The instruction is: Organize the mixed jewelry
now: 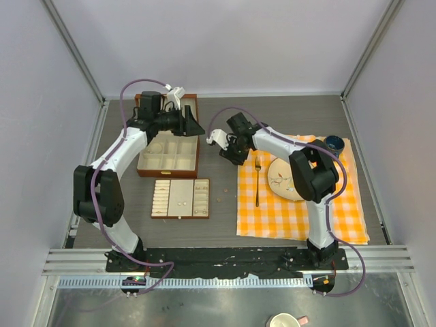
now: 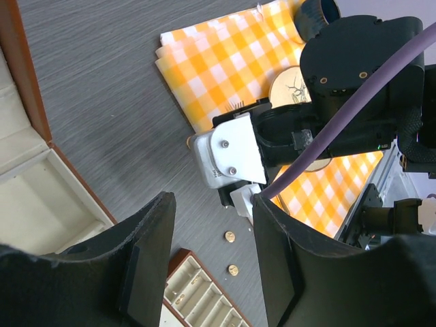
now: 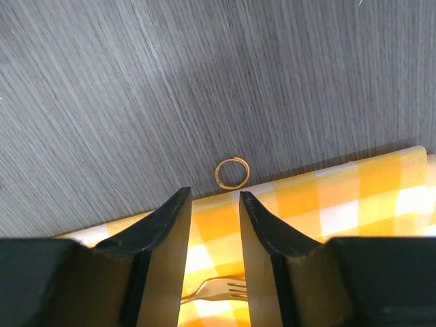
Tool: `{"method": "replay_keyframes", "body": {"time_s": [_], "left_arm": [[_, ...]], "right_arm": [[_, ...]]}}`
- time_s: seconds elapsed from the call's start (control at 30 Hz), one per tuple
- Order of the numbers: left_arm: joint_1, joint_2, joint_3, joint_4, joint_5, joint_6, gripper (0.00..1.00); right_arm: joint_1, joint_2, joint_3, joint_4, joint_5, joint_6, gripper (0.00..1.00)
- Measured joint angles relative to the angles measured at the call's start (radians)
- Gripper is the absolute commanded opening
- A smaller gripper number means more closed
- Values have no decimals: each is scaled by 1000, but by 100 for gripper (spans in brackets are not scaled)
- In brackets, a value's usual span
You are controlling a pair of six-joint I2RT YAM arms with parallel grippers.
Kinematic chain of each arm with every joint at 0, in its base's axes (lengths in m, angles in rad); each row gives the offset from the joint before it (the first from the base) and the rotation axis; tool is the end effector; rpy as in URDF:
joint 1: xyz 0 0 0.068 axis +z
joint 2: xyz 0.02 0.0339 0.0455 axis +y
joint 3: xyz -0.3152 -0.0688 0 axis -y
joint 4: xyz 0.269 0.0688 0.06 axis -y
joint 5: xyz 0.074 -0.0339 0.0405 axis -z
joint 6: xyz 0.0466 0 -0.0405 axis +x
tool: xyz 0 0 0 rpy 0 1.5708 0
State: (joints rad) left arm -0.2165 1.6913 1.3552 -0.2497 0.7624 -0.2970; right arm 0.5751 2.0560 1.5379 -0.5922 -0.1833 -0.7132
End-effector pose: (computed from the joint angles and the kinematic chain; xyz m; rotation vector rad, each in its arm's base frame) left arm 0.4046 -0.1219 0.3348 0.3716 2.1443 -1.1147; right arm 0.4012 0.2702 0.2039 -1.6453 2.0952 0.2011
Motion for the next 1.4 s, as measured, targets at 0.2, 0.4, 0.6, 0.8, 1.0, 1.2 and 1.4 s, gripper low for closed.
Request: {"method": "replay_keyframes", "body": {"time_s": [0.2, 0.4, 0.6, 0.8, 1.0, 1.2, 1.4], "left_arm": [[6, 0, 0, -7, 1, 13, 53], [10, 0, 0, -12, 1, 18, 54], [16, 2, 0, -18, 2, 20, 54], [20, 14, 0, -20, 4, 22, 54], [24, 17, 0, -26, 9, 25, 54], [29, 18, 0, -27, 9, 26, 54], [34, 23, 0, -30, 13, 26, 54]], "right_arm": [[-3, 21, 31, -31, -7, -39, 39], [-3, 31, 40, -52, -19, -60, 39], [-3, 45, 62, -69, -23, -74, 38], [-3, 72, 96, -83, -27, -83, 37], [-3, 93, 110, -90, -29, -94, 36], [-3, 96, 115, -92, -28, -98, 35], [-3, 110, 135, -108, -29, -104, 34]]}}
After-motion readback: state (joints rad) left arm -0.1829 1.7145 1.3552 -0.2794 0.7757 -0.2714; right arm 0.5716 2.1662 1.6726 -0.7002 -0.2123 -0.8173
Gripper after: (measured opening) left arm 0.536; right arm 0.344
